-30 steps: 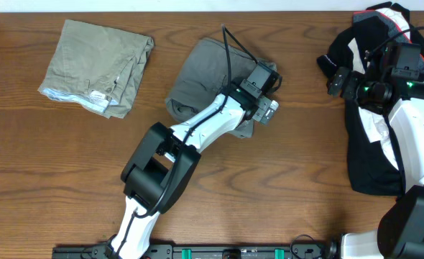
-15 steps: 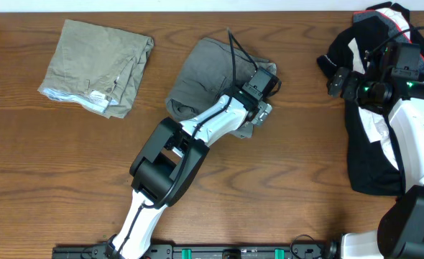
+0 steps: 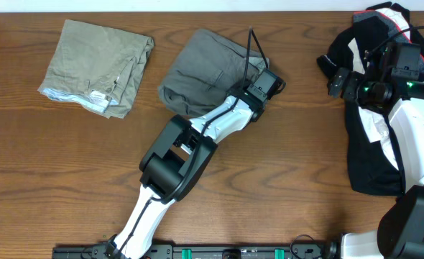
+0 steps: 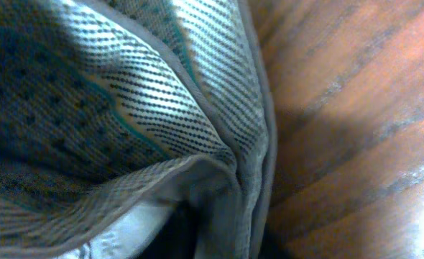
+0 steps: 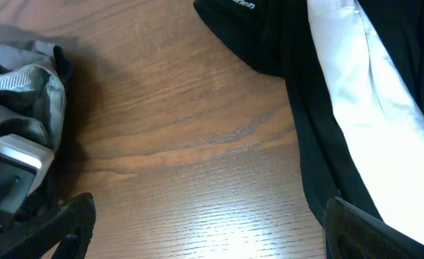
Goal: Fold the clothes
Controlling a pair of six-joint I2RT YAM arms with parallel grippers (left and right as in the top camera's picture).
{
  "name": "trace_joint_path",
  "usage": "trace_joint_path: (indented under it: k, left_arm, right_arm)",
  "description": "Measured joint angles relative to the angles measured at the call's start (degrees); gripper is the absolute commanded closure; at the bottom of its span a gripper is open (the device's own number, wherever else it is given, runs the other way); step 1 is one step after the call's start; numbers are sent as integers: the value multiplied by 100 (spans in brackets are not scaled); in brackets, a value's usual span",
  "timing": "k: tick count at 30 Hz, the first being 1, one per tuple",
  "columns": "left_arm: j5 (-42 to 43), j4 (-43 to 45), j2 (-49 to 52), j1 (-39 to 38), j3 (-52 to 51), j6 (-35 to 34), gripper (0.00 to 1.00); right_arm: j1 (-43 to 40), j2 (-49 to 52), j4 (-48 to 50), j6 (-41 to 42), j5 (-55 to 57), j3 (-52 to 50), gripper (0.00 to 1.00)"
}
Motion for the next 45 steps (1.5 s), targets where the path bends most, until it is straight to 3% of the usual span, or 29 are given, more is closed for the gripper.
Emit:
trace_joint_path:
  k: [5,19,33,45]
  left_arm:
    - [-101,17,15,-7,-4,85,94]
    - [-695,-494,-168,278,-94,-542,94]
    - [-570,-501,-2406,1115,-203,-1272,94]
    - [219,-321,-2951,2269,-205,-2343,94]
  right_arm:
    - [0,0,0,-17,4,0,1]
    - [0,0,0,-17,4,0,1]
    - [0,0,0,-17,4,0,1]
    - [0,0,0,-17,2,0,1]
